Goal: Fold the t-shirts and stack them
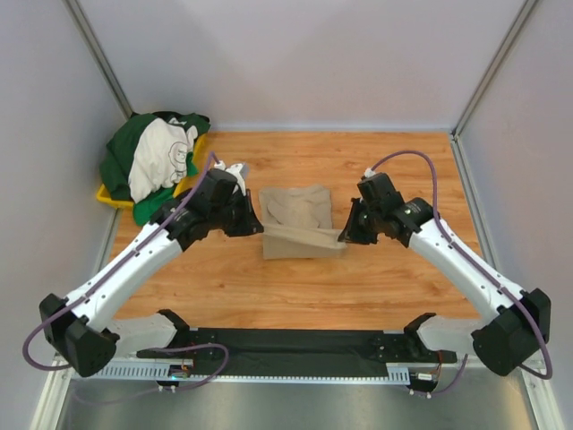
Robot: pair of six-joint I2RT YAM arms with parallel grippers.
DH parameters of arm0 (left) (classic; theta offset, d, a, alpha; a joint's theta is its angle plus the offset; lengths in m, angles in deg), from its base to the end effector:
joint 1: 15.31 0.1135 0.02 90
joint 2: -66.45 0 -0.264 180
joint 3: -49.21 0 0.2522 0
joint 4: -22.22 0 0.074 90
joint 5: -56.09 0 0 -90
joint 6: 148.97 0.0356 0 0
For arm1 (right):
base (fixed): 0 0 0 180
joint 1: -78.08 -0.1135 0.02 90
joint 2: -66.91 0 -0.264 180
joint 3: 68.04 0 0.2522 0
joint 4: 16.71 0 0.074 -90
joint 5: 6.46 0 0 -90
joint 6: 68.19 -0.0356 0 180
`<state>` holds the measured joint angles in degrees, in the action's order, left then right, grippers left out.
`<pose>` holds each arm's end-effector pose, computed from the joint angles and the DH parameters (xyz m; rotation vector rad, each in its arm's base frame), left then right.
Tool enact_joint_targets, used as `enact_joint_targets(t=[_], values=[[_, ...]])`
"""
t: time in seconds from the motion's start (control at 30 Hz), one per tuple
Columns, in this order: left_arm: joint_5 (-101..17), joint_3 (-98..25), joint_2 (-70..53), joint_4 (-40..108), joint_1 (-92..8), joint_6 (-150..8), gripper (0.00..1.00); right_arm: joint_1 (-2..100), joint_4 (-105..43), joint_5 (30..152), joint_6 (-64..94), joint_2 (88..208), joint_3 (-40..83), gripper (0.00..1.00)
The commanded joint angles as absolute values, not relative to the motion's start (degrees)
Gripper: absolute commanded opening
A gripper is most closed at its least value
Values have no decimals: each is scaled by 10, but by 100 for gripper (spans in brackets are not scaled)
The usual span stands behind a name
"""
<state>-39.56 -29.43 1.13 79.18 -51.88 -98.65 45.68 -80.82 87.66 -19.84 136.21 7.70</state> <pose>0.1861 -0.1425 0.3360 -0.0148 2.4607 -0.7459 0.1978 0.1285 0.2962 0.1883 2.6747 0.5450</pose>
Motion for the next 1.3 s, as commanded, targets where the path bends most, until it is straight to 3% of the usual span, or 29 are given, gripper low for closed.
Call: enact_joint_targets(t=[0.0,0.37,0.87,1.17,1.27], values=[[-352,-347,-39,820,-493,-947,0,501,-858,849,-136,1402,118,0],[-387,-476,-190,811,-395,-922,0,551,-857,898,-60,1615,296,0],[-437,-576,-386,795,-319,-920,0,583,-895,931,-18,1835,514,0],[-459,-704,-546,823,-285,-913,0,604,-938,950,-17,1986,691,0],[-457,-717,-571,822,-275,-920,0,612,-945,970,-17,2030,748,11]])
